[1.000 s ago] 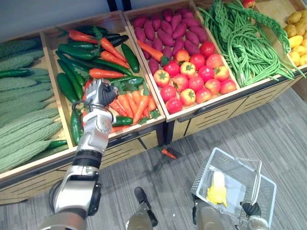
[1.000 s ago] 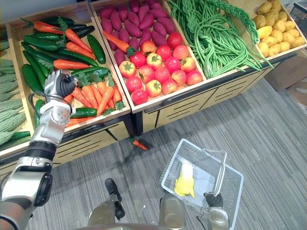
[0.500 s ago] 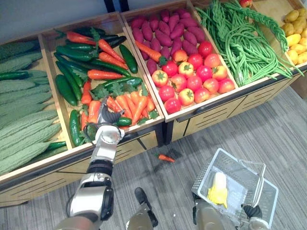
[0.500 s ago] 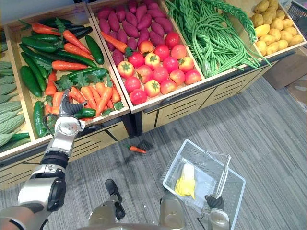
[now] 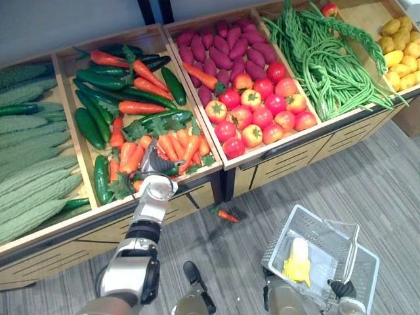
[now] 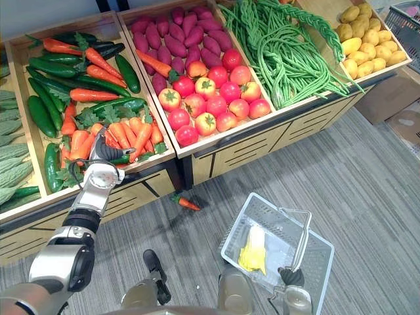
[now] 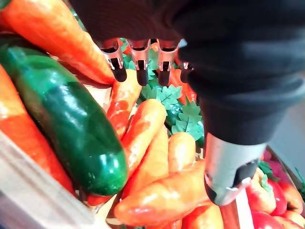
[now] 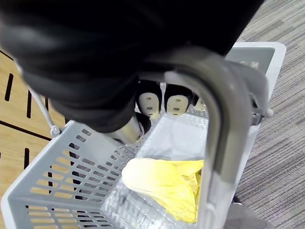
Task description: Pick vegetable in the basket
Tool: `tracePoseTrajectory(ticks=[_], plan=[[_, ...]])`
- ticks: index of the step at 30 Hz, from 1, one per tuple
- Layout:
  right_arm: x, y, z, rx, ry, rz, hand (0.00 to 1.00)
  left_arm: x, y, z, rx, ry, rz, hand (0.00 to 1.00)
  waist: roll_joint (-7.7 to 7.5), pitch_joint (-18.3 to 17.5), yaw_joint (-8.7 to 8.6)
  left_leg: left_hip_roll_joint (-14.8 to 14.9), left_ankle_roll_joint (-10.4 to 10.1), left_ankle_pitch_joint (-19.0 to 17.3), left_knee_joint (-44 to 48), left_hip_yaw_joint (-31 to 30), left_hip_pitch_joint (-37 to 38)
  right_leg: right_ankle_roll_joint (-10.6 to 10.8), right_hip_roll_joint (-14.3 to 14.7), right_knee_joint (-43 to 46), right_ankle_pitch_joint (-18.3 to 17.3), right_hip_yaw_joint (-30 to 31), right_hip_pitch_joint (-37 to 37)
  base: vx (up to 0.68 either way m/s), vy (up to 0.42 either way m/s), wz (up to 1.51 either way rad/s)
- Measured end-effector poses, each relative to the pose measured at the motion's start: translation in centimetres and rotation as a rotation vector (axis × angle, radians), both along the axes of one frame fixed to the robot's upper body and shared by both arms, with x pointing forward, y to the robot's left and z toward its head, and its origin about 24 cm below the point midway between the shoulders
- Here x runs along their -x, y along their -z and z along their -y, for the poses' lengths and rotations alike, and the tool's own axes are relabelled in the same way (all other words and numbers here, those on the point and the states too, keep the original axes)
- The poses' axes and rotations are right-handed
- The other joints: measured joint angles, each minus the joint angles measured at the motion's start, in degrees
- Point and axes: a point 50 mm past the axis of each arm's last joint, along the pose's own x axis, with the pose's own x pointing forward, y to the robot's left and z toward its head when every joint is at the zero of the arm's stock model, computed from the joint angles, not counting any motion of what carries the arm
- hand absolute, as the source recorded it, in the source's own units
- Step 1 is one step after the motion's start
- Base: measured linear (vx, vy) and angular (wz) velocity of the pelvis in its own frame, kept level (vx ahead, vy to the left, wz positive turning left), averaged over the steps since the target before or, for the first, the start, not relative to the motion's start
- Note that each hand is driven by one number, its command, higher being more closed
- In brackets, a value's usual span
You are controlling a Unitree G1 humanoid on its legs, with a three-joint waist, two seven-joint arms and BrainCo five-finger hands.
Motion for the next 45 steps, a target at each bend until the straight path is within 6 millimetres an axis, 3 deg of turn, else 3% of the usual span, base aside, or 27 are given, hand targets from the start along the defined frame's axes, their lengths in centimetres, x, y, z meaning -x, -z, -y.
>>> tracePoseTrajectory(ticks=[6,13,19,24,31,32,38,45], plan=[[0.2,0.1,0.0,-0.002,0.007,-0.008,1.0,0.4,-0.8,1.6,-0.063,0.059,0.061,0.0,0.05,-0.38,0.11,-0.04,0.02,0.01,0.0,-0.17,-0.01,0.01,-0.04,-0.13,0.0,-0.07,0.11,0.01,-0.002,0.0],[0.3,0.2,0.0,-0.003,0.008,-0.01,1.0,0.7,-0.2,3.2,-0.075,0.103,0.054,0.0,0.05,-0.4,0.07,-0.04,0.0,0.0,-0.01,-0.1,-0.07,0.05,-0.04,-0.39,0.02,0.01,0.08,0.0,0.0,0.0],[-0.1,0.1,0.0,0.003,0.01,-0.002,1.0,0.6,0.0,3.1,-0.071,0.094,0.047,0.0,0.06,-0.4,0.02,-0.06,-0.2,-0.16,-0.01,1.15,-0.32,0.31,0.06,-0.64,0.2,1.16,-0.89,0.01,-0.002,-0.09],[-0.5,0.0,-0.2,0.004,0.004,0.005,1.0,0.8,1.9,1.9,-0.036,0.03,-0.049,0.0,0.06,-0.4,-1.11,0.14,-0.35,-0.27,0.0,2.05,-0.75,0.17,0.33,-0.93,0.5,1.8,-1.75,0.04,-0.013,-0.08],[-1.4,-0.5,-0.4,0.016,-0.024,0.035,1.0,-0.2,0.7,0.8,0.011,-0.061,-0.021,0.0,-0.1,-0.31,-1.14,0.73,-0.33,-0.24,-0.01,4.22,-1.81,-0.1,1.24,-1.29,1.47,3.78,-4.11,0.03,-0.017,-0.15],[-1.6,-0.5,-0.4,0.017,-0.031,0.041,1.0,-0.3,0.6,0.8,0.016,-0.068,-0.019,1.0,-0.1,-0.31,-1.22,0.73,-0.33,-0.25,-0.01,4.35,-1.99,-0.1,1.28,-1.32,1.48,3.92,-4.39,0.03,-0.016,-0.13],[-2.1,-0.7,-0.9,0.021,-0.069,0.049,1.0,-1.0,-1.1,-0.1,0.025,-0.132,0.024,1.0,-0.48,-0.11,-1.07,1.47,-0.5,-0.34,-0.01,5.32,-2.53,-0.33,1.81,-1.63,1.7,4.21,-5.08,0.04,-0.022,-0.04],[-3.1,-1.0,-1.5,0.026,-0.121,0.073,1.0,-1.3,-0.9,-0.6,0.022,-0.136,-0.009,1.0,-1.04,-0.09,-1.06,1.57,-0.77,-0.54,-0.02,6.55,-2.54,-0.44,2.09,-2.03,2.24,5.4,-5.8,0.05,-0.017,-0.09]])
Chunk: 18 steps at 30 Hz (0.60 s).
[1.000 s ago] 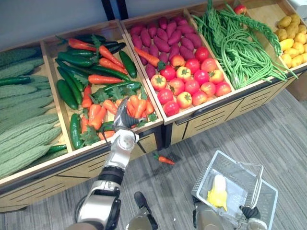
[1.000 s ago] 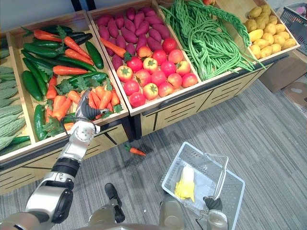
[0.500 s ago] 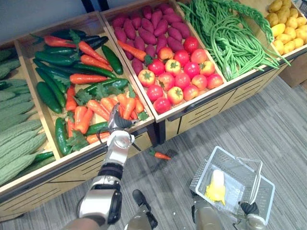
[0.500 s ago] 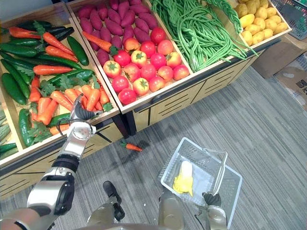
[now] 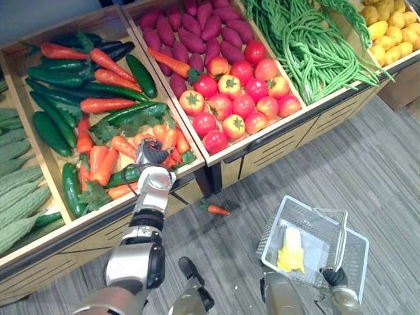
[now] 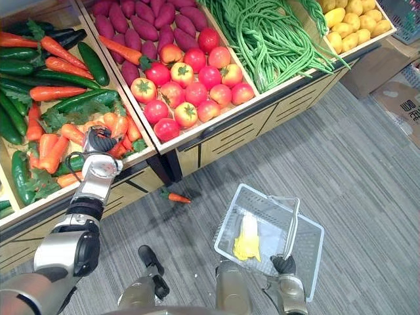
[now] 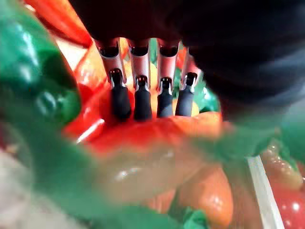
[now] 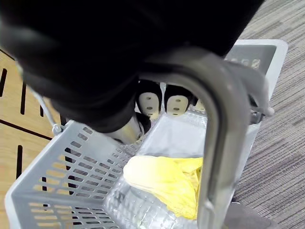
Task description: Pick vegetable in the basket
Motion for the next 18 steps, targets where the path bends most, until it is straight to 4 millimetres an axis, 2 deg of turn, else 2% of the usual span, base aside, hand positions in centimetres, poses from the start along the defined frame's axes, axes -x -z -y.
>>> tracePoseTrajectory(ticks=[3,18], plan=[[-0.51,-0.18,-0.2,0.001,-0.014,0.012,1.0,-0.15,0.13,0.26,0.009,0.019,-0.018,1.0,-0.02,0.0,-0.28,0.13,-0.06,-0.04,0.0,0.61,0.09,0.04,0.02,-0.29,0.31,0.67,-0.21,0.04,-0.007,-0.13],[-0.49,-0.09,-0.47,0.003,-0.037,0.005,1.0,-0.11,0.44,0.24,0.018,0.021,-0.034,1.0,-0.16,-0.1,-0.29,0.95,-0.42,0.35,-0.01,0.62,0.56,-0.13,0.62,-0.3,0.7,0.64,0.12,0.01,-0.01,-0.01]])
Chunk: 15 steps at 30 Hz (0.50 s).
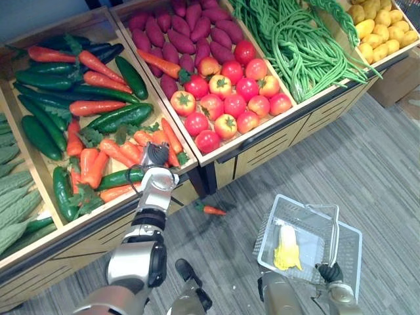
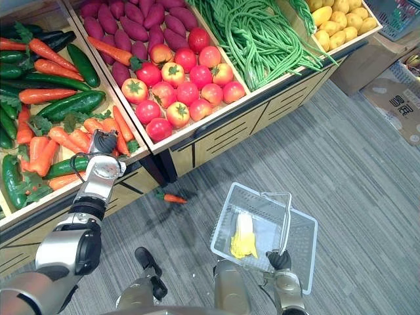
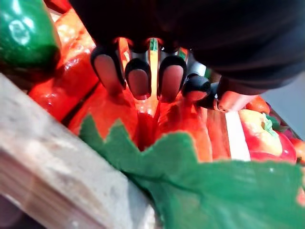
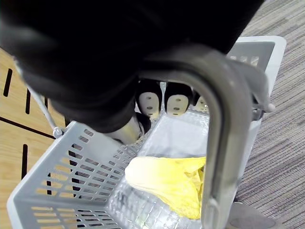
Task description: Pick vegetable in the basket
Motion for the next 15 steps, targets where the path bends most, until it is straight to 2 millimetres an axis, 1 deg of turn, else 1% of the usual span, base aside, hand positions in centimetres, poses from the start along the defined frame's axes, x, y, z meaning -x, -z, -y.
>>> tracePoseTrajectory(ticks=[7,8,15], plan=[[0.17,0.08,-0.01,-0.001,-0.001,-0.005,1.0,0.15,0.38,-0.38,0.03,-0.021,-0.02,1.0,-0.06,-0.06,-0.04,0.01,0.01,0.01,0.0,-0.24,0.54,0.0,-0.13,-0.29,0.0,-0.32,0.83,0.01,-0.006,0.01],[0.19,0.09,-0.01,-0.001,-0.001,-0.006,1.0,0.16,0.36,-0.42,0.033,-0.024,-0.017,0.0,-0.13,-0.09,-0.04,0.0,0.02,0.02,0.0,-0.35,0.51,0.0,-0.18,-0.31,0.0,-0.42,0.85,0.03,-0.02,0.05],[0.83,0.32,0.04,-0.001,0.004,-0.021,1.0,0.29,0.32,-0.89,0.056,-0.058,-0.007,0.0,-0.16,-0.1,-0.32,-0.05,0.05,0.18,0.01,-1.81,0.33,0.0,-0.43,-0.4,-0.01,-1.88,1.7,0.03,-0.02,0.1]])
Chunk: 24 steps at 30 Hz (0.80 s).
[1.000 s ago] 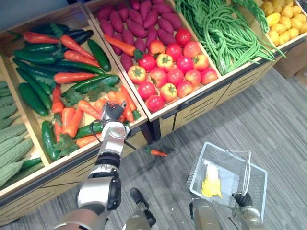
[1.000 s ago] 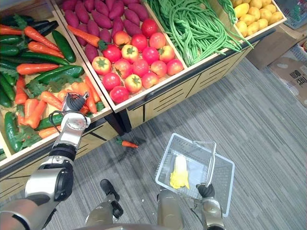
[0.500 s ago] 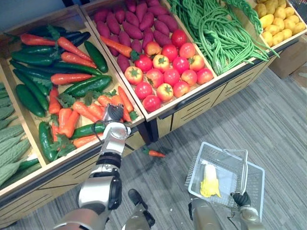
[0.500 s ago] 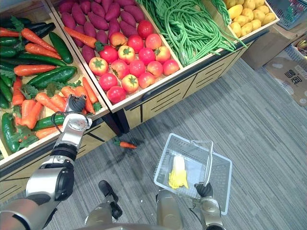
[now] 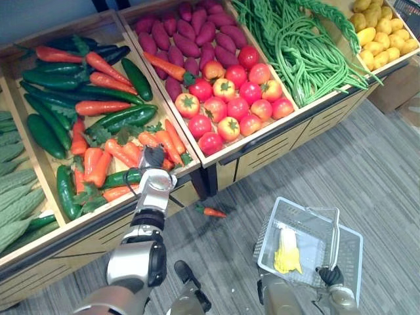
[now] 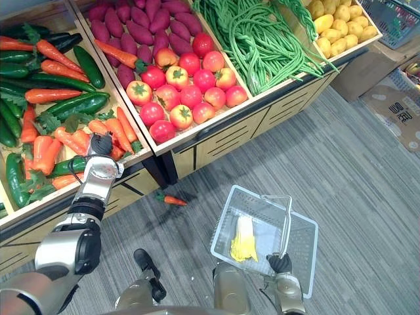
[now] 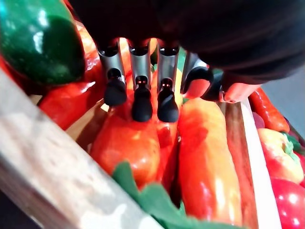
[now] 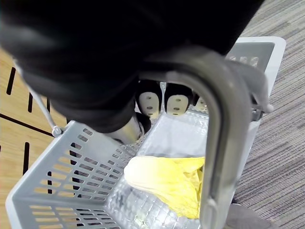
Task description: Pick vegetable in the basket
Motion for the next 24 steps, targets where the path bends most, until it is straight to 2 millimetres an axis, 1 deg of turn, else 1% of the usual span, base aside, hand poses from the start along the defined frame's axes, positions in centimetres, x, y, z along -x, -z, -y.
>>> tracePoseTrajectory(ticks=[5,9,16,18,22,24], plan=[[0.0,0.0,0.0,-0.001,0.0,0.001,1.0,0.1,-0.1,-0.4,0.138,-0.06,0.058,0.0,-0.01,0.01,-0.34,-0.06,-0.01,-0.01,0.0,-0.1,-0.16,0.0,-0.09,0.01,-0.01,-0.13,-0.07,0.0,0.0,0.0],[0.0,0.0,0.0,0.0,0.001,0.002,1.0,0.1,-0.2,0.3,0.21,-0.097,0.106,0.0,-0.01,0.01,-0.58,-0.18,0.06,0.05,0.0,-0.43,-0.8,0.0,-0.09,0.02,-0.01,-0.46,-0.51,0.02,-0.017,0.04],[-0.1,-0.1,0.0,0.002,0.003,0.008,1.0,0.3,-0.3,0.2,0.239,-0.133,0.129,0.0,-0.03,0.02,-0.62,-0.21,0.13,0.21,0.01,0.16,-0.85,0.0,0.03,0.06,0.0,0.01,-0.96,0.03,-0.013,-0.04],[-0.1,-0.1,0.0,0.002,0.003,0.008,1.0,0.3,-0.3,0.2,0.274,-0.147,0.146,0.0,-0.02,0.02,-0.65,-0.21,0.13,0.21,0.01,0.19,-0.83,0.0,0.05,0.03,0.0,0.05,-0.97,0.03,-0.017,-0.02],[-0.1,-0.1,0.0,0.002,0.003,0.007,1.0,0.3,-0.2,0.5,0.281,-0.161,0.16,0.0,-0.02,0.02,-0.68,-0.23,0.13,0.21,0.01,0.19,-0.81,0.0,0.04,0.02,0.0,0.07,-0.95,0.0,0.0,0.0],[-0.1,-0.1,0.0,0.003,0.004,0.008,1.0,0.5,-0.4,0.7,0.311,-0.171,0.19,0.0,-0.02,0.02,-0.7,-0.29,0.13,0.2,0.02,0.16,-0.8,0.0,-0.01,0.02,0.0,0.07,-0.94,0.0,0.0,0.0]])
